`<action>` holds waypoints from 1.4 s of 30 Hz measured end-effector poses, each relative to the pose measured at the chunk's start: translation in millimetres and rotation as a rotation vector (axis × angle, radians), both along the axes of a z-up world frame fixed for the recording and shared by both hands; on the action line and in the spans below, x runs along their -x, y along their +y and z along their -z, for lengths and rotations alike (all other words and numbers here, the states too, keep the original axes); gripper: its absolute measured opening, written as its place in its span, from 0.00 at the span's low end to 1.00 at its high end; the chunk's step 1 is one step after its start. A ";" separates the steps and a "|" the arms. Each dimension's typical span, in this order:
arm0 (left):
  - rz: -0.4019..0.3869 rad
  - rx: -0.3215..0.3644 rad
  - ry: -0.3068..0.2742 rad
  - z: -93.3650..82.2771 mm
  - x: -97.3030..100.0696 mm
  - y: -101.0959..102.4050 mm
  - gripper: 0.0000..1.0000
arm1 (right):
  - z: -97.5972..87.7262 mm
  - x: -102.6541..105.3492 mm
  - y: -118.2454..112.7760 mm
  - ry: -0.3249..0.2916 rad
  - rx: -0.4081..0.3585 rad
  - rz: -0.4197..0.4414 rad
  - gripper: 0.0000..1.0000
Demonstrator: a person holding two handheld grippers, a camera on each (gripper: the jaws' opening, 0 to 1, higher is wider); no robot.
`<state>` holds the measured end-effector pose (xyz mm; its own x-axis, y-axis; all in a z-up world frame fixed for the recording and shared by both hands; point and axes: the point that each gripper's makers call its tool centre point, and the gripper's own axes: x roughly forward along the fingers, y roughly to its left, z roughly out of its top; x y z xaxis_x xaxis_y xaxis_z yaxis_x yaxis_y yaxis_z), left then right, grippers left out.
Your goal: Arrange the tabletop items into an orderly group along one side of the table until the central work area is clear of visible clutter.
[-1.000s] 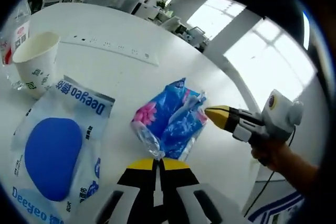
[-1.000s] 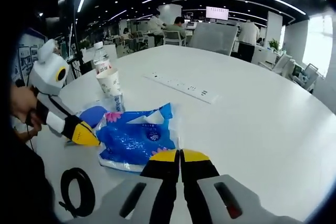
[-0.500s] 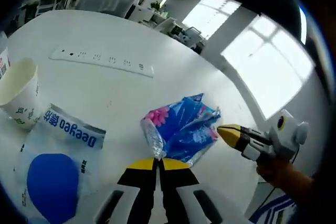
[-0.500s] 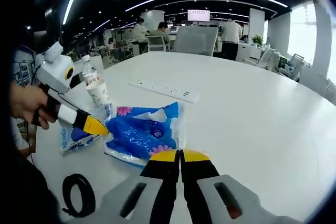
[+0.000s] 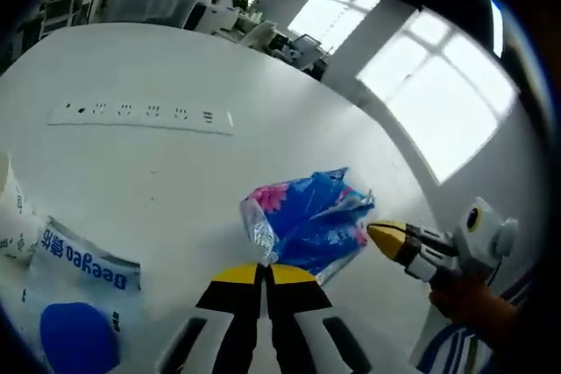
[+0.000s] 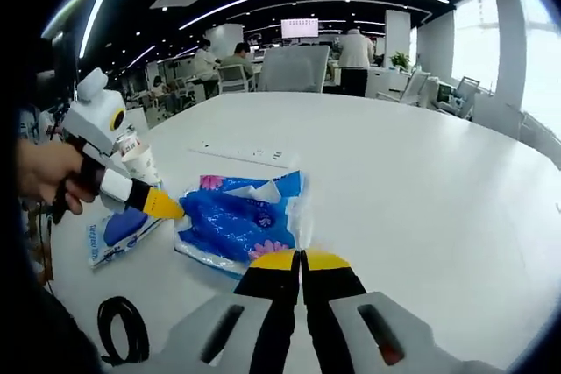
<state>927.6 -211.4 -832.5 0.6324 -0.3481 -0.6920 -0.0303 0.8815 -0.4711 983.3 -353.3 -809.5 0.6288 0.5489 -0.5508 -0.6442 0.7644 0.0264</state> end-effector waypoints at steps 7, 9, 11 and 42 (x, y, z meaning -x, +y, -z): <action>0.025 -0.010 0.010 4.0 -8.0 -6.2 0.00 | 6.8 -2.0 -6.6 0.006 0.002 0.035 0.00; 0.037 -0.014 0.014 5.3 -11.2 -10.4 0.00 | 9.0 -4.5 -11.0 0.005 0.012 0.046 0.00; 0.042 -0.015 0.015 6.0 -13.8 -12.7 0.00 | 9.8 -5.7 -13.9 0.007 0.018 0.054 0.00; 0.138 -0.082 0.033 31.3 -38.1 -23.2 0.03 | 48.4 -19.1 -27.9 0.052 0.150 0.052 0.01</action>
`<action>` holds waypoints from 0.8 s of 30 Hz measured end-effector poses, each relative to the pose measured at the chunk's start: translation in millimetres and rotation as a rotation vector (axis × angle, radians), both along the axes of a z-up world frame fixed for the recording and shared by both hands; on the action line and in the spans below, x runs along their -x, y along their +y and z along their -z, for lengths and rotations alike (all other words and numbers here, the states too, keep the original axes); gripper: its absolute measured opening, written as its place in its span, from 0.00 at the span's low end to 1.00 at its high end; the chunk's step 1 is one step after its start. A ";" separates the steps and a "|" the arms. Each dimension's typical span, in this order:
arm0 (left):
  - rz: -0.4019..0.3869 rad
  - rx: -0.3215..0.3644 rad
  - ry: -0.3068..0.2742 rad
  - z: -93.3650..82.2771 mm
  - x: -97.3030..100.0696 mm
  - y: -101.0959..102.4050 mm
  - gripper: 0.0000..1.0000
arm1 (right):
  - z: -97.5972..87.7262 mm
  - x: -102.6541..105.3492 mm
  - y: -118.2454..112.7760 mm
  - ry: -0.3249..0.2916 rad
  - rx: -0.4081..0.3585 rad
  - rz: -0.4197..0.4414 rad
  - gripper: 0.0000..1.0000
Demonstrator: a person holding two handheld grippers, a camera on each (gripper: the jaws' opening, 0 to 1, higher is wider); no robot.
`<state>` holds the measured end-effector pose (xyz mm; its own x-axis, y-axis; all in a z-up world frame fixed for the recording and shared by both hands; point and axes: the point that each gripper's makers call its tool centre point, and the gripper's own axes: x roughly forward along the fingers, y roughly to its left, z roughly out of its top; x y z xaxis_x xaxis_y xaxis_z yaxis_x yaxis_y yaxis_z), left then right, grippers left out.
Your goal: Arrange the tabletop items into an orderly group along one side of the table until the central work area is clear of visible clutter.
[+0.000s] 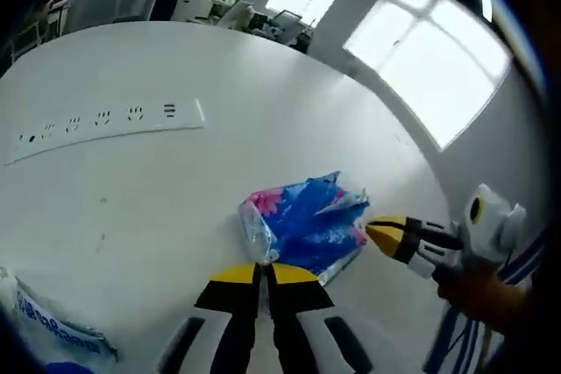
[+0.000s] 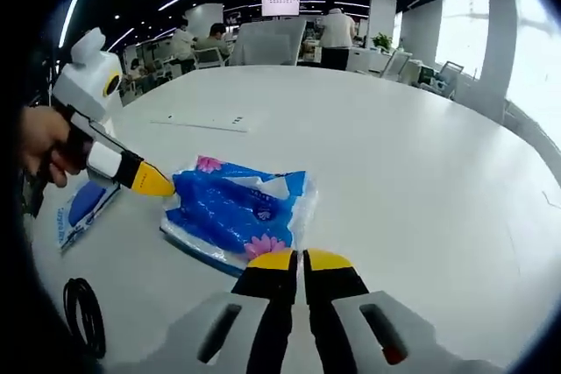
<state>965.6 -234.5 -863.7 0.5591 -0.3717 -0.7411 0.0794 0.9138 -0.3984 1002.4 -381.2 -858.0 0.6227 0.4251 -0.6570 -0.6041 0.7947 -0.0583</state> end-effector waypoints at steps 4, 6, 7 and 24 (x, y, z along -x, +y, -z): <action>0.036 -0.060 -0.035 0.6 1.5 4.6 0.07 | -2.8 -1.4 -2.5 -0.008 -0.007 0.007 0.11; 0.030 -0.060 -0.040 -0.6 2.8 5.7 0.09 | -4.3 -0.3 -2.8 -0.011 -0.008 0.003 0.12; 0.029 -0.059 -0.052 -1.9 1.9 5.9 0.11 | -5.5 0.3 -3.0 -0.015 -0.009 0.001 0.12; -0.005 -0.086 -0.156 -29.4 11.6 6.8 0.36 | -25.2 19.3 8.9 -0.032 -0.068 -0.033 0.29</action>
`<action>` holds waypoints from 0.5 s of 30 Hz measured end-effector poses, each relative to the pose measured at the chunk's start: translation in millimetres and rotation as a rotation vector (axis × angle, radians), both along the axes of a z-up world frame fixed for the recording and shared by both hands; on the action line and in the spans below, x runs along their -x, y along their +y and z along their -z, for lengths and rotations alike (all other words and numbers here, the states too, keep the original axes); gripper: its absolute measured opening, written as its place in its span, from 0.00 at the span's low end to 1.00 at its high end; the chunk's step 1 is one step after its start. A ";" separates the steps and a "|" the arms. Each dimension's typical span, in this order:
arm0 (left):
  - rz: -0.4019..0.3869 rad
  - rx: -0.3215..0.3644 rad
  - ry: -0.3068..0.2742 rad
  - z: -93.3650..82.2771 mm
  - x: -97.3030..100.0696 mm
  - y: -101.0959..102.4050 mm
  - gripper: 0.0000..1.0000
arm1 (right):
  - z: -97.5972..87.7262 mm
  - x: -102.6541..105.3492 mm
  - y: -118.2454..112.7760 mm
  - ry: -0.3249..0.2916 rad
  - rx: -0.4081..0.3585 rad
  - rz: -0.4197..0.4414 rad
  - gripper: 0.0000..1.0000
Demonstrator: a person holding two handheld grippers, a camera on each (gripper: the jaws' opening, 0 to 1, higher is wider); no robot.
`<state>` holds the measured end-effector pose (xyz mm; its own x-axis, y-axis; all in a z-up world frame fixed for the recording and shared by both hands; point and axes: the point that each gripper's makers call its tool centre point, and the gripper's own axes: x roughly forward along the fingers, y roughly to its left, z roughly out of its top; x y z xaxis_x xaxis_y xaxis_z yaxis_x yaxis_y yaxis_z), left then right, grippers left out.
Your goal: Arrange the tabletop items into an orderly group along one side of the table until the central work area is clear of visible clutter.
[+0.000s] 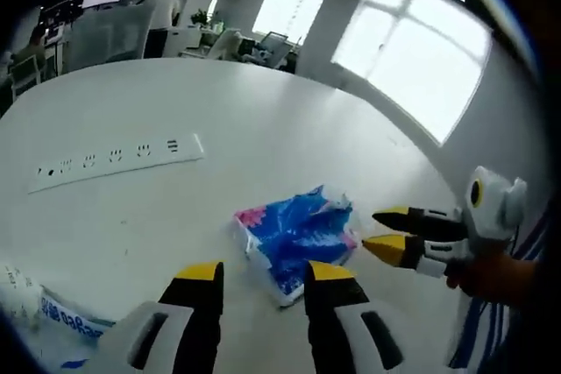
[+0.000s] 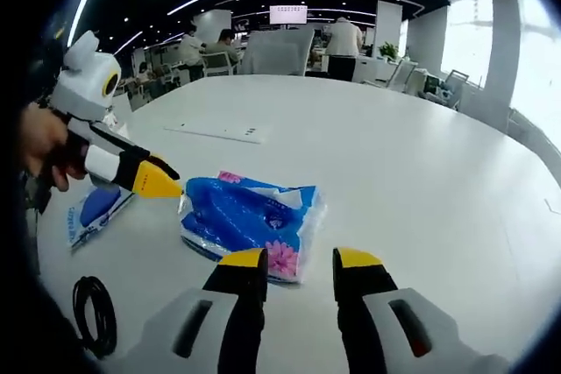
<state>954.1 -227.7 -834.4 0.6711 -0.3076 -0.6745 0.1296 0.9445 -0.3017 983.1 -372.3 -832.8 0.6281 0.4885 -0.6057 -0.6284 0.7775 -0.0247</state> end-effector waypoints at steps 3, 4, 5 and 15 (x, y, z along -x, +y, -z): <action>-0.017 -0.012 -0.012 -5.4 9.0 6.1 0.38 | -5.6 4.5 8.5 0.000 -0.025 -0.027 0.34; -0.023 -0.020 -0.021 -7.5 12.1 9.5 0.40 | -8.2 5.1 12.0 -0.003 -0.038 -0.038 0.36; -0.026 -0.029 -0.027 -8.0 13.2 12.6 0.42 | -10.0 6.7 14.7 -0.005 -0.044 -0.047 0.37; -0.102 -0.047 -0.065 -30.0 46.1 48.8 0.44 | -20.3 14.9 47.9 -0.027 -0.069 -0.174 0.46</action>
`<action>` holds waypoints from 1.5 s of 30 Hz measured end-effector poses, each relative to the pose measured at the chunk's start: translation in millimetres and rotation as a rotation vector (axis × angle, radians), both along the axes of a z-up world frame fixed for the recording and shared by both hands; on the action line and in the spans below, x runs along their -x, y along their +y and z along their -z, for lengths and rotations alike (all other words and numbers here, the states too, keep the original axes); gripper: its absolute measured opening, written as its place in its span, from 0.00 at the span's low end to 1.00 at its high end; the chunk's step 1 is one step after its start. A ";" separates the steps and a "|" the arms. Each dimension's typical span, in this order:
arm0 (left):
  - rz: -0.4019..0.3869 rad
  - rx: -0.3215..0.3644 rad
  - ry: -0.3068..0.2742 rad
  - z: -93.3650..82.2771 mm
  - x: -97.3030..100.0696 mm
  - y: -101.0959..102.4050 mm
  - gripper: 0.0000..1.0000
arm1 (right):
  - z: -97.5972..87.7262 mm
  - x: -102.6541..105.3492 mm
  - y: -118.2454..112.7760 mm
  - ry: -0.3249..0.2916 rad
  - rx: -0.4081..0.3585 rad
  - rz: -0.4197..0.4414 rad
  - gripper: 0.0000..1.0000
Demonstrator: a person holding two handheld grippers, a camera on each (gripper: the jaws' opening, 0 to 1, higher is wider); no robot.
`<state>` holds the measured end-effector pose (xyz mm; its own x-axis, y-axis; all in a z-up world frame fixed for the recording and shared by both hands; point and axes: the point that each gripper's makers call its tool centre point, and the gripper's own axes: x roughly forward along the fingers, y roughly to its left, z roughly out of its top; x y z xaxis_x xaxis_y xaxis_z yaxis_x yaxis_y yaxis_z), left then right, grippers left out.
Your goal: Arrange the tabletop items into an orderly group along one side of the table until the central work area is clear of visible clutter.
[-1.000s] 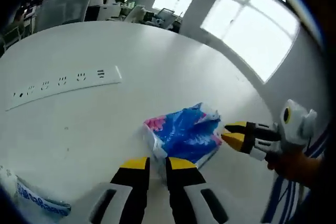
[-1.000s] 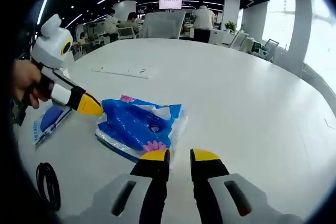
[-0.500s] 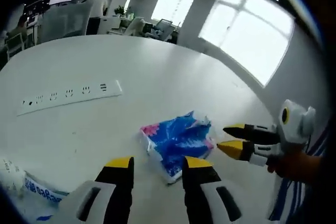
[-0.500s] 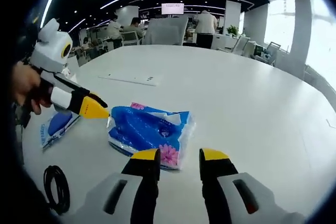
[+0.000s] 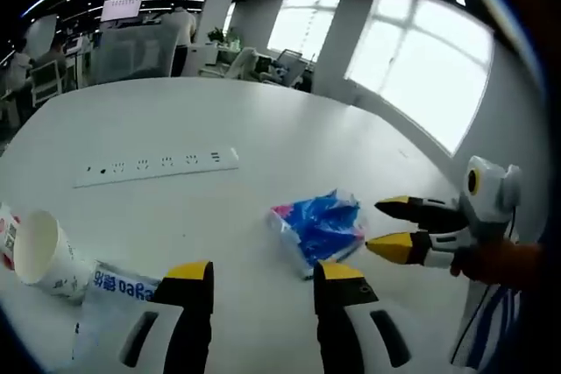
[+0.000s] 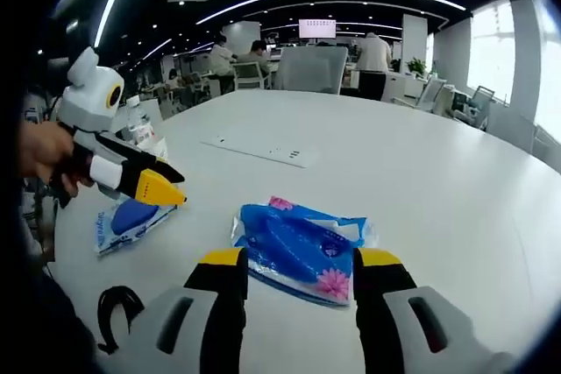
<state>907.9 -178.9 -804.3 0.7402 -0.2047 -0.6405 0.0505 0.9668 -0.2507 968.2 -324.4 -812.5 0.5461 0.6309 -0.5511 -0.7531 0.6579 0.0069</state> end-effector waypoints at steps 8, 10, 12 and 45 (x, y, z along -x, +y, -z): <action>-0.133 -0.003 -0.021 -6.0 45.0 37.7 0.47 | -7.5 21.2 38.8 0.011 -0.006 -0.138 0.50; -0.154 -0.003 -0.019 -4.9 55.1 43.1 0.48 | -7.5 25.9 48.6 0.017 -0.005 -0.167 0.50; -0.196 0.009 -0.014 -3.4 67.8 50.3 0.48 | -6.6 28.0 55.8 0.020 -0.001 -0.190 0.50; -0.485 0.074 0.080 33.5 214.1 94.4 0.46 | 6.7 56.9 174.0 0.091 -0.056 -0.366 0.41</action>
<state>693.8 -84.5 -837.8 0.7102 0.1045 -0.6962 -0.4233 0.8536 -0.3037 911.3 -150.4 -819.2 0.2296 0.8058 -0.5458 -0.9329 0.3421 0.1126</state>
